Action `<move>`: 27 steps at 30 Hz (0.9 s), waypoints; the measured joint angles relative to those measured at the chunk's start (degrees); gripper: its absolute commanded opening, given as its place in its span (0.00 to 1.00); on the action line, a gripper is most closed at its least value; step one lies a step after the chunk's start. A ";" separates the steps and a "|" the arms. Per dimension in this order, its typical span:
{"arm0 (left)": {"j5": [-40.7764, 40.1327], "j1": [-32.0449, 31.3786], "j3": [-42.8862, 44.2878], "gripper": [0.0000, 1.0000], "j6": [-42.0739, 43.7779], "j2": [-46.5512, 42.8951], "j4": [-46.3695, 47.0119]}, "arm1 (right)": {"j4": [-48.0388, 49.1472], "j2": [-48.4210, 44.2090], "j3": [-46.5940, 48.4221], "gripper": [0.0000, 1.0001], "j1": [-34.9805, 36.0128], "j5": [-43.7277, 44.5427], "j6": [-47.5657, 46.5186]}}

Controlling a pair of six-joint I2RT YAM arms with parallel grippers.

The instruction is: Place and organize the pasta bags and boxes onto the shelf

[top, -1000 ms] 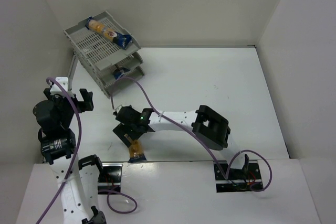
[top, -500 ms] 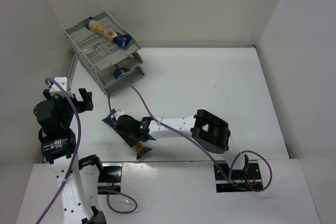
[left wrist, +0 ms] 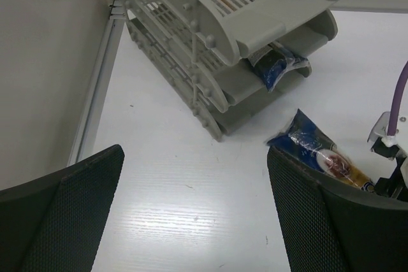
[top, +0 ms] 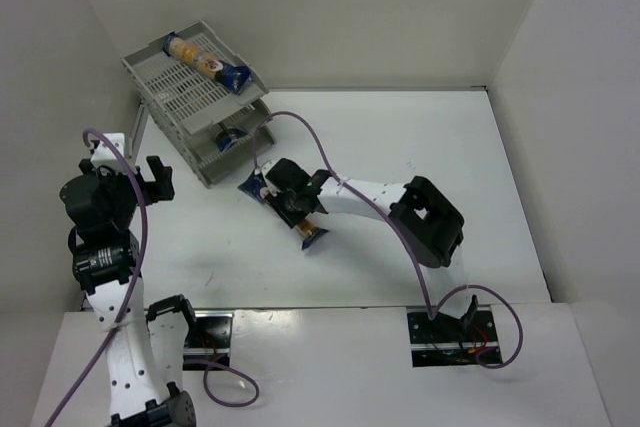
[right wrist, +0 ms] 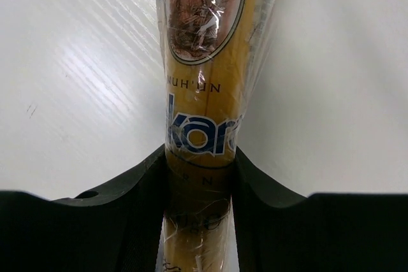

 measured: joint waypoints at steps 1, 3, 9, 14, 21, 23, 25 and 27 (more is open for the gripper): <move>-0.13 -0.22 0.74 1.00 0.04 0.70 0.00 | -0.76 -0.11 0.48 0.00 -0.76 -1.29 -0.74; -0.04 -0.35 2.10 1.00 0.11 1.64 0.20 | -1.42 -0.72 0.48 0.00 -1.81 -4.44 -2.01; 0.87 -0.50 4.15 1.00 0.04 2.99 1.73 | -3.43 -5.53 -1.70 0.00 -4.52 -14.56 -3.69; 1.84 -0.52 4.76 1.00 -0.22 3.74 3.02 | -4.07 -6.14 0.92 0.00 -7.13 -20.94 -2.91; 2.58 0.70 5.77 1.00 -0.44 4.17 3.72 | -3.54 -6.10 8.26 0.00 -10.03 -24.39 -0.44; 2.80 1.07 5.92 1.00 -0.46 4.17 3.87 | -3.26 -6.03 9.20 0.00 -10.47 -24.50 0.09; 2.95 1.36 5.95 1.00 -0.50 4.17 3.89 | -2.71 -6.01 9.20 0.00 -10.56 -23.96 0.04; 3.19 1.68 5.95 1.00 -0.85 4.17 3.91 | -1.99 -5.97 8.02 0.00 -10.54 -23.26 -0.22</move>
